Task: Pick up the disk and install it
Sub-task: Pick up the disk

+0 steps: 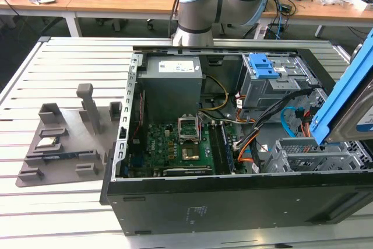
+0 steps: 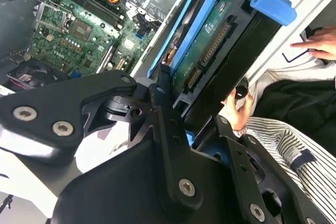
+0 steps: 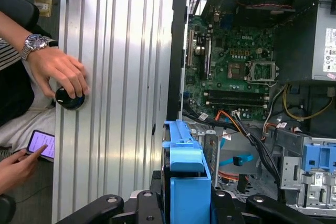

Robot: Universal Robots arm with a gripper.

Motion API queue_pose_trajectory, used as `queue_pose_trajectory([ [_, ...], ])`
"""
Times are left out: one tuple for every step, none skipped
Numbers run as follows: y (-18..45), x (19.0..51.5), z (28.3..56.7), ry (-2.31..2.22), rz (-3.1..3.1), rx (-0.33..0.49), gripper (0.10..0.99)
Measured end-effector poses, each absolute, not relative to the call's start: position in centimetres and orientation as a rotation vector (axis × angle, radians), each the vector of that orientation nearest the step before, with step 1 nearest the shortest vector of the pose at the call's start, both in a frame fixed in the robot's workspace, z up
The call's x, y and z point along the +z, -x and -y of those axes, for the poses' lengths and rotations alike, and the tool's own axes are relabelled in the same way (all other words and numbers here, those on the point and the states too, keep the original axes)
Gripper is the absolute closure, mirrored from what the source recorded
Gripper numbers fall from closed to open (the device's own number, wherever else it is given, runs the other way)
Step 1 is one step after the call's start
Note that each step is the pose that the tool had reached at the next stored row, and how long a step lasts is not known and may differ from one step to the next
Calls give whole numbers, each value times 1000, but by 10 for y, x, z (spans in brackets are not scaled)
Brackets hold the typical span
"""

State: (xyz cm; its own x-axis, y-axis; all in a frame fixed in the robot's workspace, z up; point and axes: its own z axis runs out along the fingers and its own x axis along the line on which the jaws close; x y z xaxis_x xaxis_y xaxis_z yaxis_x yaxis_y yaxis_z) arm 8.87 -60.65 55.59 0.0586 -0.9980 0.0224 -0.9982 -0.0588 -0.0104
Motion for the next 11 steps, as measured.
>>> queue_pose_trajectory([
  [-89,554,607,-2280,2150,37,722],
  [-89,553,607,-2280,2150,37,722],
  [-89,552,607,-2280,2150,37,722],
  [-89,550,607,-2280,2150,37,722],
  [-89,549,607,-2280,2150,37,722],
  [-89,548,607,-2280,2150,37,722],
  [-89,545,607,-2280,2150,37,722],
  [-89,544,607,-2280,2150,37,722],
  [-89,542,607,-2280,2150,37,722],
  [-89,540,606,-2280,2150,37,722],
  [-90,538,606,-2280,2150,37,722],
])
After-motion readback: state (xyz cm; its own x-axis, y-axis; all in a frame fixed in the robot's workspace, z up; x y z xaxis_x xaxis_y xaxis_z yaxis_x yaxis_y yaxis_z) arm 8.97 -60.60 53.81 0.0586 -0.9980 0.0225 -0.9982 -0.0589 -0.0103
